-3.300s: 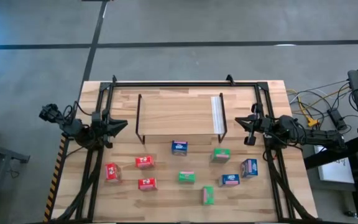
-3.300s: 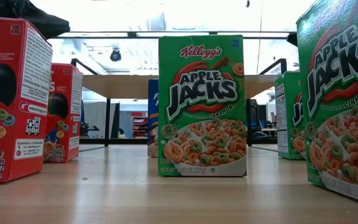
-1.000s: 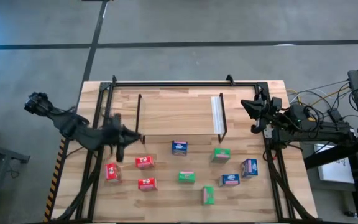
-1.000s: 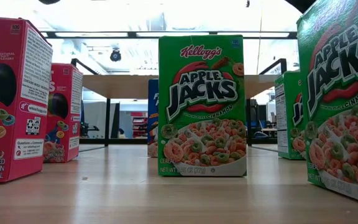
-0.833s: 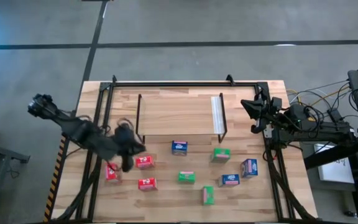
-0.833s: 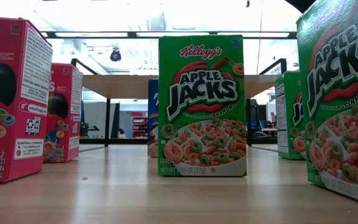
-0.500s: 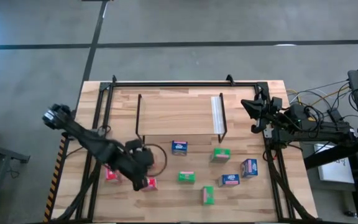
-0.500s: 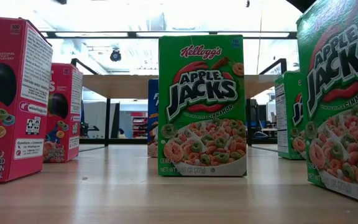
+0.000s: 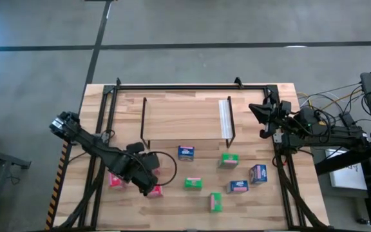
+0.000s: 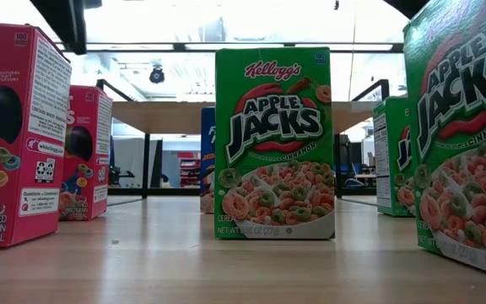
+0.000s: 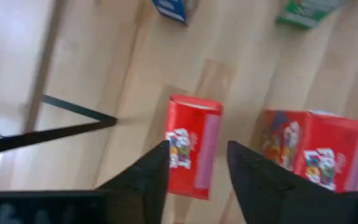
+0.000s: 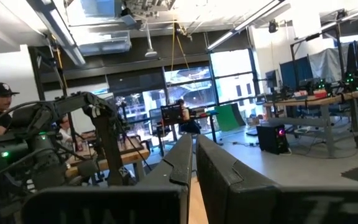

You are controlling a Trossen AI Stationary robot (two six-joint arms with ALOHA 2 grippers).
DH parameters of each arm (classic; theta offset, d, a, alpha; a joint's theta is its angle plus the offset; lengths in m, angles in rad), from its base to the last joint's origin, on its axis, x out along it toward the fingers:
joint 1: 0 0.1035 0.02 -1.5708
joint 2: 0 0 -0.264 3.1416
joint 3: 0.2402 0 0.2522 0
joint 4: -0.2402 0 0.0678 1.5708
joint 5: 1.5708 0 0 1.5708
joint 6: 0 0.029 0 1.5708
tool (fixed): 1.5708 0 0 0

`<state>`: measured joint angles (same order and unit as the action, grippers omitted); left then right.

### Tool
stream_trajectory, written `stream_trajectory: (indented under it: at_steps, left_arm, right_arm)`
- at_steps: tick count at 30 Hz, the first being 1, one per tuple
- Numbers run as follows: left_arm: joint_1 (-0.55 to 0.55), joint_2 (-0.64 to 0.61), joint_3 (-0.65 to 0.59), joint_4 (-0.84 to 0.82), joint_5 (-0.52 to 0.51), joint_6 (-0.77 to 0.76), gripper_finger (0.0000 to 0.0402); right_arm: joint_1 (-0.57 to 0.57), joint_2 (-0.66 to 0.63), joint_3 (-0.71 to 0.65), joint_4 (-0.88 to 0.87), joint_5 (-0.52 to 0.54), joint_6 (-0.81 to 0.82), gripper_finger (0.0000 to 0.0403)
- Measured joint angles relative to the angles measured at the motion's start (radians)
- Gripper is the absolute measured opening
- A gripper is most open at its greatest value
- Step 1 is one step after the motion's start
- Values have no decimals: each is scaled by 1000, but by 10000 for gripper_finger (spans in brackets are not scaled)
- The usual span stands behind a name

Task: Stack cereal on shelf
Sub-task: Put the top right red cereal box on the shelf

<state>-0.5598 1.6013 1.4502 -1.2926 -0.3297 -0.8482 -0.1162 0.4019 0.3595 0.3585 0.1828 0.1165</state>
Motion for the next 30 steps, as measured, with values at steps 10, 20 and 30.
stream_trajectory:
  at_steps: [10, 20, 30]
  left_arm:
    - [6, -1, -19, 1, -28, 23, 221]
    - [7, -1, -98, 42, -27, 20, 221]
    - [14, -1, -154, 95, -2, 15, 221]
  right_arm:
    - [0, 0, 0, -28, -7, 25, 13]
    - [0, 0, 0, -50, -8, 49, 13]
    - [0, 0, -1, -63, -8, 49, 13]
